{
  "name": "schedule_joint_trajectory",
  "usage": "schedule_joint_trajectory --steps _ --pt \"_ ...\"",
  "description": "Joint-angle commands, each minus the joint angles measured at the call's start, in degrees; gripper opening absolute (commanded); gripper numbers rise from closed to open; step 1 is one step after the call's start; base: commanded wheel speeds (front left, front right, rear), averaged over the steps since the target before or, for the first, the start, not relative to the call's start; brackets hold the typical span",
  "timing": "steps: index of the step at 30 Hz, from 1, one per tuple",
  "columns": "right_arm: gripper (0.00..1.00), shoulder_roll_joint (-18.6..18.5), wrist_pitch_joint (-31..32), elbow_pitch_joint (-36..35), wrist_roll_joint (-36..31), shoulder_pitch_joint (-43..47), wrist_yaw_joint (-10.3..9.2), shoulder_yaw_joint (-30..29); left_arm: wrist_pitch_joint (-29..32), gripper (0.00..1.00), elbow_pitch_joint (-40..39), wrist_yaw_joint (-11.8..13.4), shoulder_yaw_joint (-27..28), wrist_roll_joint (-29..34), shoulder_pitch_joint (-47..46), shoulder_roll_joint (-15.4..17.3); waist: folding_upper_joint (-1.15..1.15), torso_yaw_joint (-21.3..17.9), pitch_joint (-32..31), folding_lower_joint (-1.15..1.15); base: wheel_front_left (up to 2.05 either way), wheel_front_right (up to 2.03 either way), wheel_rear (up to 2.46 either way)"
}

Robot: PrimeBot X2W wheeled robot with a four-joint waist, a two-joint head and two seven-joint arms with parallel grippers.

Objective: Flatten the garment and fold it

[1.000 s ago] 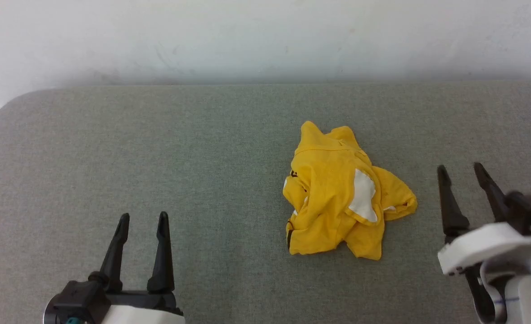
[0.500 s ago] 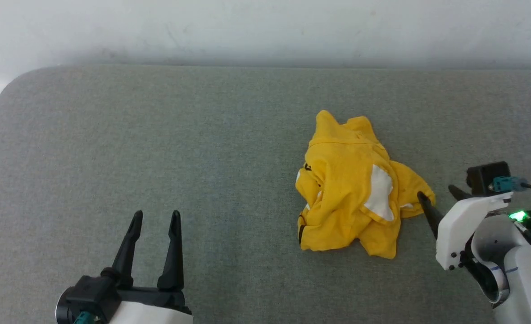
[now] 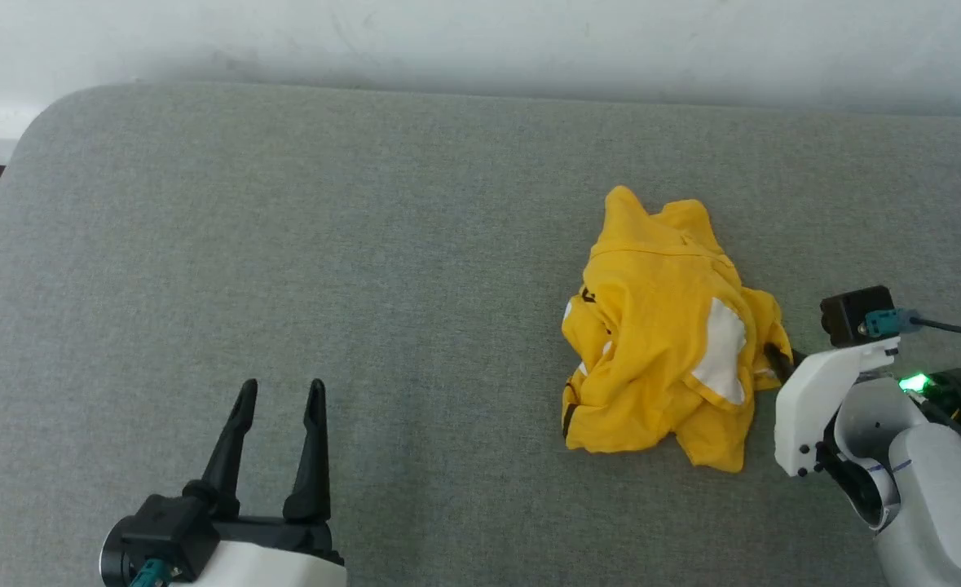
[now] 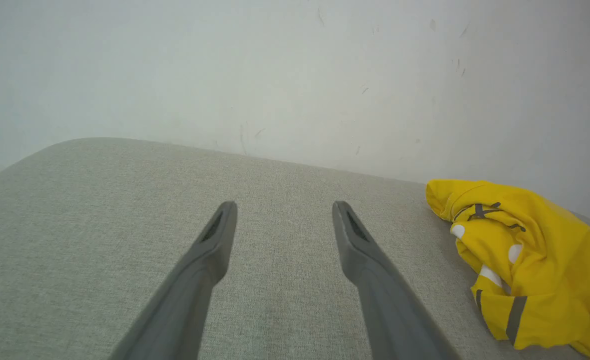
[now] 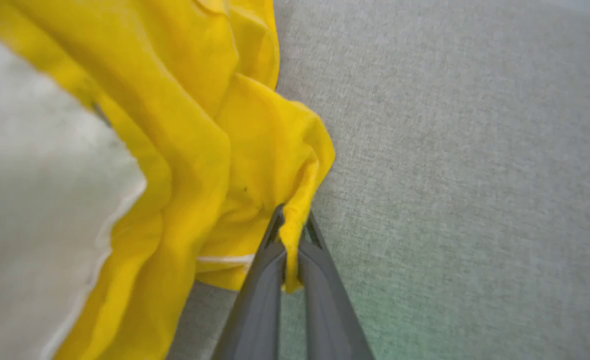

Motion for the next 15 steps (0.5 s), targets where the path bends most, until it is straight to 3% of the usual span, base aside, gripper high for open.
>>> schedule_joint_trajectory --steps 1,8,15 --pt "0.0 0.0 -0.6 0.3 0.3 -0.5 -0.08 0.0 -0.3 1.0 0.1 -0.3 0.4 0.3 -0.8 -0.3 0.0 -0.7 -0.5 -0.01 0.0 0.0 0.0" --pt "0.0 -0.8 -4.3 -6.6 2.8 -7.7 -0.08 -4.1 -0.3 1.0 0.4 -0.4 2.3 0.7 0.3 -1.0 0.0 -4.4 -3.8 -0.01 0.0 0.0 0.0" --pt "0.0 -3.5 -1.8 -17.6 1.3 -5.9 -0.08 -15.2 -0.3 1.0 0.0 -0.5 2.9 1.4 1.8 -1.5 0.0 -6.3 -5.3 -0.01 0.0 0.0 0.0"
